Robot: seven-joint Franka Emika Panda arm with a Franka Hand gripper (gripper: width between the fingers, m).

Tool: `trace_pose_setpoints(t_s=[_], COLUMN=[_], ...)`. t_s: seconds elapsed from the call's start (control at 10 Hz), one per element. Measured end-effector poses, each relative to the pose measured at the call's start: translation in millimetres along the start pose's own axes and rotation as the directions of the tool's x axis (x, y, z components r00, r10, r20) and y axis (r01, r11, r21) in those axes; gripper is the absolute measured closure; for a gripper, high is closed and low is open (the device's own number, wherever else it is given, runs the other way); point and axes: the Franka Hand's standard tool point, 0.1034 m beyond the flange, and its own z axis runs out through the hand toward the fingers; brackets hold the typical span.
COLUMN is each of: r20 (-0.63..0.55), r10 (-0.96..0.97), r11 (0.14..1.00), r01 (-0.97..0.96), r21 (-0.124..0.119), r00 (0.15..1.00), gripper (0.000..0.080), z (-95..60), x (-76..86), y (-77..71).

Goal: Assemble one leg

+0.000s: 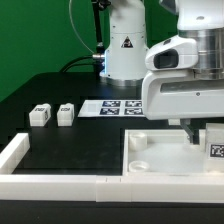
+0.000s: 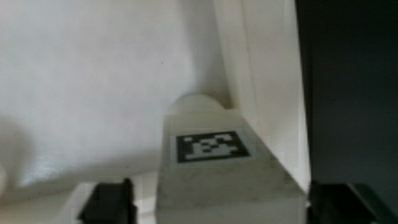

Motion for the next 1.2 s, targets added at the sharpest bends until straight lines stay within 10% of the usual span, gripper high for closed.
trace_pose_setpoints(t_s=[0.4,1.2], r20=[0.008,0.115], r10=[0.477,0.990], r11=[0.879,-0.082], r01=[-0.477,-0.997], r21=[0.013,0.011], r00=[0.879,-0.080], gripper=[0.0504,0.0504], z=[-0.1,0.4], x=[0.2,5.3], y=[-1.1,-1.6])
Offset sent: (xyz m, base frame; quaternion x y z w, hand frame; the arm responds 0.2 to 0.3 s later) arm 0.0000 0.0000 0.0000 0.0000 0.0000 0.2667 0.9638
